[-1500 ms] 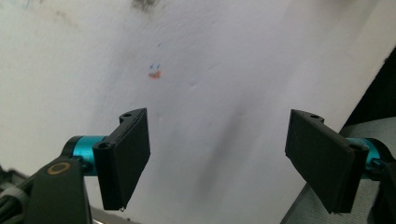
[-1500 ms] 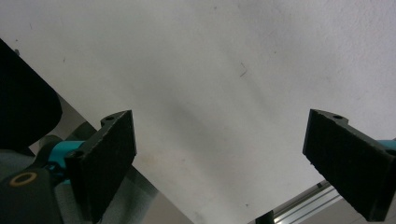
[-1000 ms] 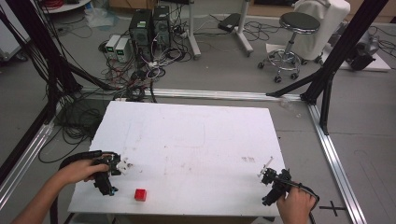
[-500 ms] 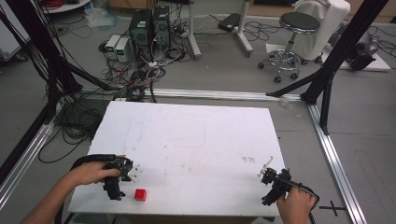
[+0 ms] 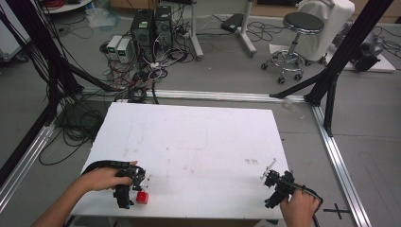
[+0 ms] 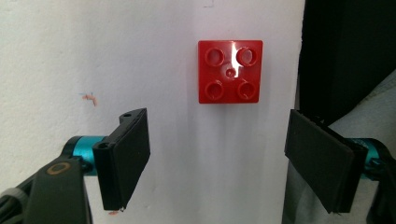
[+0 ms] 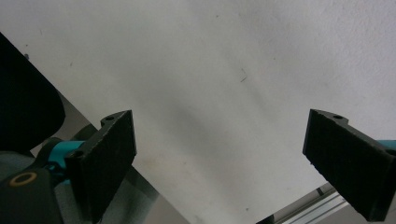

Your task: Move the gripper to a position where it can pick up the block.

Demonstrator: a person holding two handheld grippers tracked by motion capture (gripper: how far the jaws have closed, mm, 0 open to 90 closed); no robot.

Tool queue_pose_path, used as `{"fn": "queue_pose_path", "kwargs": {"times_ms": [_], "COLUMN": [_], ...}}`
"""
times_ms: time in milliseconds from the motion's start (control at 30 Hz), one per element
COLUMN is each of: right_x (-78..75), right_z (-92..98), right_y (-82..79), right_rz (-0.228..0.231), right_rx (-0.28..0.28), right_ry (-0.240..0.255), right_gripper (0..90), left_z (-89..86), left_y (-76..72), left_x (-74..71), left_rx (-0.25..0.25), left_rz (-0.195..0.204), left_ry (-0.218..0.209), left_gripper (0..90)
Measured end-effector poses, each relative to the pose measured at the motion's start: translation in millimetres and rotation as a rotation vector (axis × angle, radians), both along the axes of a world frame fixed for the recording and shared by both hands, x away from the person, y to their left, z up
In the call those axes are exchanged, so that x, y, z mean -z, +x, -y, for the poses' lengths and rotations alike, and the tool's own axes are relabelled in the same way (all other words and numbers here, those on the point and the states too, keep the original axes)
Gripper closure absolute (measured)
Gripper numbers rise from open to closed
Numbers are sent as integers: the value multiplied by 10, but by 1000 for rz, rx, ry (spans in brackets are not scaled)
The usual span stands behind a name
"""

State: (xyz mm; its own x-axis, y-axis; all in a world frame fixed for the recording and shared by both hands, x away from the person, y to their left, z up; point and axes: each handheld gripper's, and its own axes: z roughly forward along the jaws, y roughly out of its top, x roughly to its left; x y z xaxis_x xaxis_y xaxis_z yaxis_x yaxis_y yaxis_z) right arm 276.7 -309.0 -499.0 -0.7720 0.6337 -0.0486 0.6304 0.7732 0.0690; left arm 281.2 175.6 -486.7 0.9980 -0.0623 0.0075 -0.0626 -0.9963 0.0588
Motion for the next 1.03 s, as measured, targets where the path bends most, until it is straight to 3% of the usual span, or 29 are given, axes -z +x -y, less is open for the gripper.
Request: {"fn": "queue_pose_path", "kwargs": {"times_ms": [533, 1033], "right_x": [16, 2], "right_z": [-1, -4], "right_y": [2, 2], "right_rz": [-6, 2], "right_rx": [-1, -6], "right_ry": [-2, 5], "right_gripper": [88, 89], "left_z": [223, 229], "left_y": [-59, -72], "left_x": [146, 216], "left_rx": [13, 19], "left_rz": [-7, -11], "left_ry": [4, 20], "left_gripper": [225, 225]}}
